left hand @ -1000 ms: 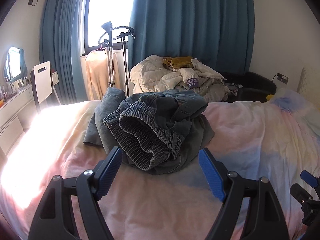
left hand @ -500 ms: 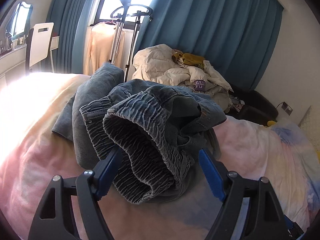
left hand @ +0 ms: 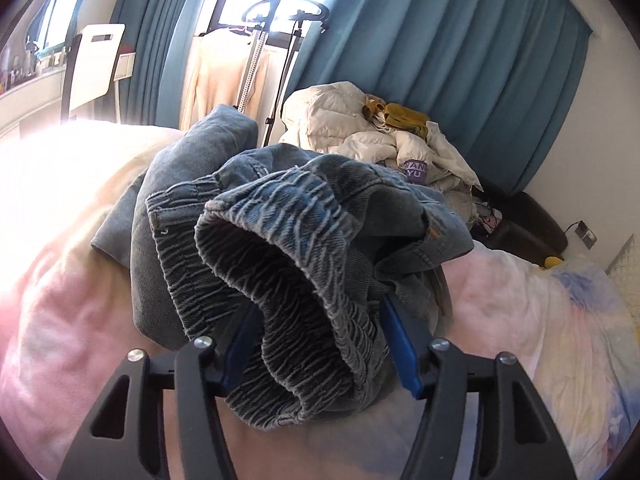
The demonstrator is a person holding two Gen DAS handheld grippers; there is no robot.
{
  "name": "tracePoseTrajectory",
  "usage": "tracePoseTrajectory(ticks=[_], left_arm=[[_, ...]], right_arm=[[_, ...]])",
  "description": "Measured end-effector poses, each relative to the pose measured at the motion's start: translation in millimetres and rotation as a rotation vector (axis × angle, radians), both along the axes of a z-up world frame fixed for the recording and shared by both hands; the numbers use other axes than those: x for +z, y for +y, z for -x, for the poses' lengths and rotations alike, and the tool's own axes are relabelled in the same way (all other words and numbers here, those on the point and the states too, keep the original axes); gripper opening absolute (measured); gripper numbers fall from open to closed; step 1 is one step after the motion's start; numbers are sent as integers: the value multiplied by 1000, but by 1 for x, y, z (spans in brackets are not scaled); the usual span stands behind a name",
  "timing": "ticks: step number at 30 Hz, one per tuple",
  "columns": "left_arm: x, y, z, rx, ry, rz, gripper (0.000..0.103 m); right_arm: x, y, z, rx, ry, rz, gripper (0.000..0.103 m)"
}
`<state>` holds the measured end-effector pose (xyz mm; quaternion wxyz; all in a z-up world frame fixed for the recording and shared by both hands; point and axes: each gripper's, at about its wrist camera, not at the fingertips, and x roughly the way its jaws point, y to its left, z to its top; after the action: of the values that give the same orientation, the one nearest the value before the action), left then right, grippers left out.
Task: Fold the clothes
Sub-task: 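Grasp the elastic cuff of the denim pants with the left gripper while the right gripper approaches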
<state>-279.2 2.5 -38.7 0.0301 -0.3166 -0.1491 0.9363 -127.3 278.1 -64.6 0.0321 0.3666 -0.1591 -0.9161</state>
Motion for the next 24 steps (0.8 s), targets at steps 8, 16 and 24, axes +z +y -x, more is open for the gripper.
tracePoseTrajectory(ticks=[8, 16, 24], left_arm=[[47, 30, -23, -60, 26, 95, 11], [93, 112, -105, -252, 131, 238, 10], [78, 188, -162, -459, 93, 184, 10]], right_arm=[[12, 1, -13, -16, 55, -30, 84], [29, 36, -27, -109, 116, 53, 84], [39, 87, -53, -253, 151, 200, 84]])
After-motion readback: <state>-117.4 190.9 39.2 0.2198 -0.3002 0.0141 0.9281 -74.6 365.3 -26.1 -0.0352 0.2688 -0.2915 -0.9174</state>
